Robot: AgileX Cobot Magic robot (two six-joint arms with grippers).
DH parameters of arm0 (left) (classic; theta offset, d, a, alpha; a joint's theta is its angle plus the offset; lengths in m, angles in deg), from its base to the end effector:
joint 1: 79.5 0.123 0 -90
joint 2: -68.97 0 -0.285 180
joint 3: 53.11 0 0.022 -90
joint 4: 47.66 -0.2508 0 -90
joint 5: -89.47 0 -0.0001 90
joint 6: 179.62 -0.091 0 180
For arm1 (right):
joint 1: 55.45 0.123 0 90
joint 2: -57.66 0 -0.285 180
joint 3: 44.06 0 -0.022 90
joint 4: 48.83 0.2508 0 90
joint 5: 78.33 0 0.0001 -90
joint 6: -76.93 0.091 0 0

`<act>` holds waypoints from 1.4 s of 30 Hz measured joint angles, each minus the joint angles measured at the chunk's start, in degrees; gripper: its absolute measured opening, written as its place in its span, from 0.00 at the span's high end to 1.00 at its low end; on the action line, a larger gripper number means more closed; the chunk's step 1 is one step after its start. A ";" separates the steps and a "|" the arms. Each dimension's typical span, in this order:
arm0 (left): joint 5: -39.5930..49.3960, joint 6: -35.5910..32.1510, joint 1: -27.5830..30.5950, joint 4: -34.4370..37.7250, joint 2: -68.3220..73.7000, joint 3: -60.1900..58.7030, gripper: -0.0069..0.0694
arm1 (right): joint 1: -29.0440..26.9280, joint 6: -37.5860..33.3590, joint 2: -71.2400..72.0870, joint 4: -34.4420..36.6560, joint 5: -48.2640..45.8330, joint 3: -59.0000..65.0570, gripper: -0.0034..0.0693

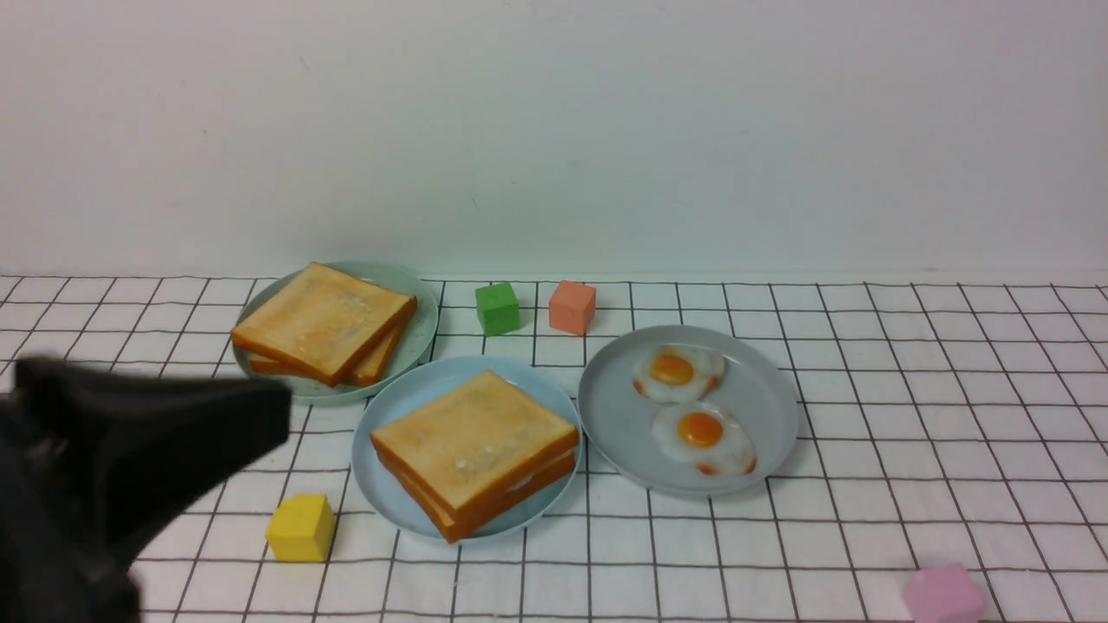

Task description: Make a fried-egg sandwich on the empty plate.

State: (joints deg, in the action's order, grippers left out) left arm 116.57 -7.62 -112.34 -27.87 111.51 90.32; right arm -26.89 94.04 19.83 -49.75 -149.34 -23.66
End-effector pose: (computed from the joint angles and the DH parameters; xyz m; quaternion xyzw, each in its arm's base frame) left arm 0.0924 -0.0764 0.3616 0.2043 0.7646 -0.2780 0.5444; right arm 0.0419 0.0212 0.3909 -0.0892 0.8990 0.1590 0.3981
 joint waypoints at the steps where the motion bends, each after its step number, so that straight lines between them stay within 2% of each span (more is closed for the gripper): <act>1: -5.11 -0.10 0.00 1.68 -6.35 -7.44 0.93 | 0.00 3.79 3.55 -3.05 -0.73 2.74 0.96; 2: -5.11 -0.10 0.00 1.68 -6.99 -7.44 0.93 | 0.00 3.79 3.55 -3.05 -0.73 2.74 0.96; 3: -10.45 -0.12 0.00 2.46 -12.35 -14.19 0.93 | 0.00 6.83 6.79 -5.82 -0.79 5.38 0.95; 7: -16.37 -0.12 0.00 3.10 -19.51 -22.59 0.93 | 0.00 9.98 11.26 -7.93 0.66 9.28 0.95; 15: -19.75 -0.17 0.00 3.62 -25.08 -34.84 0.93 | 0.00 11.05 15.65 -9.86 17.43 15.79 0.95; 25: -18.78 -0.17 0.00 3.66 -25.08 -40.78 0.93 | 0.00 11.07 15.65 -13.73 20.38 16.07 0.93; 42: -17.28 -0.17 0.00 3.66 -25.08 -40.95 0.93 | 0.00 11.07 15.65 -13.85 20.38 16.07 0.90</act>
State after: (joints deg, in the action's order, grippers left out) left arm 99.29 -7.78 -112.34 -24.21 86.43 49.37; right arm -26.89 105.11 35.48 -63.60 -128.96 -7.58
